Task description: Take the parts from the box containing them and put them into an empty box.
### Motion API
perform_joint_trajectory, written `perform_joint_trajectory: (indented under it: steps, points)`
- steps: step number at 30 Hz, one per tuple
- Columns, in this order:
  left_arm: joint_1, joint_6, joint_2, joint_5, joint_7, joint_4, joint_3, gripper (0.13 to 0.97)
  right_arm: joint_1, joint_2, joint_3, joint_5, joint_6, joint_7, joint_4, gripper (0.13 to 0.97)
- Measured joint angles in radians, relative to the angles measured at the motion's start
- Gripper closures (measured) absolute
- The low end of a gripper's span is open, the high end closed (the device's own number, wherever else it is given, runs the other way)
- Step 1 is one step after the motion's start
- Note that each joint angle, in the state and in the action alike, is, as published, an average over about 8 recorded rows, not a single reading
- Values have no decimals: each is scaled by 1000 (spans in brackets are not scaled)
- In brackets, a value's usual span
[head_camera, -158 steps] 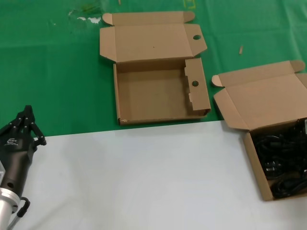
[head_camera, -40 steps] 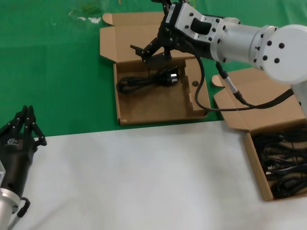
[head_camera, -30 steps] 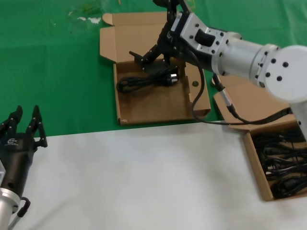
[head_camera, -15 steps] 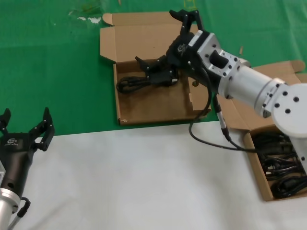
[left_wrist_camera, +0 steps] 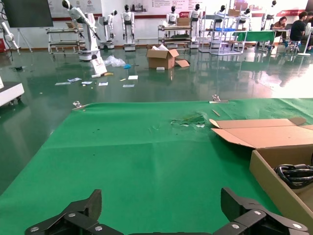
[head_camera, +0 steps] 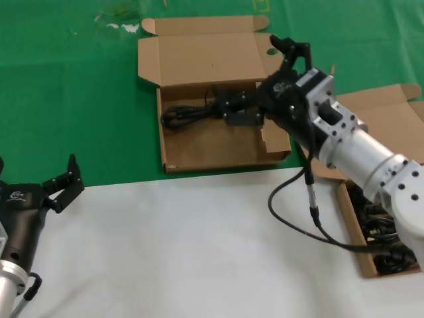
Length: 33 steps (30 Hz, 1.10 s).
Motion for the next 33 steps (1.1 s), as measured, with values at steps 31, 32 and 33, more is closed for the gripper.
perform_joint_trajectory:
  steps: [31,32,33]
  points:
    - [0,0,0,0,0,0,0,132,-391,-8,172,303,314,-116,128,129]
    - [0,0,0,0,0,0,0,132,-403,-8,177,312,323,-119,132,129]
    - [0,0,0,0,0,0,0,132,-413,-8,182,320,331,-123,135,129]
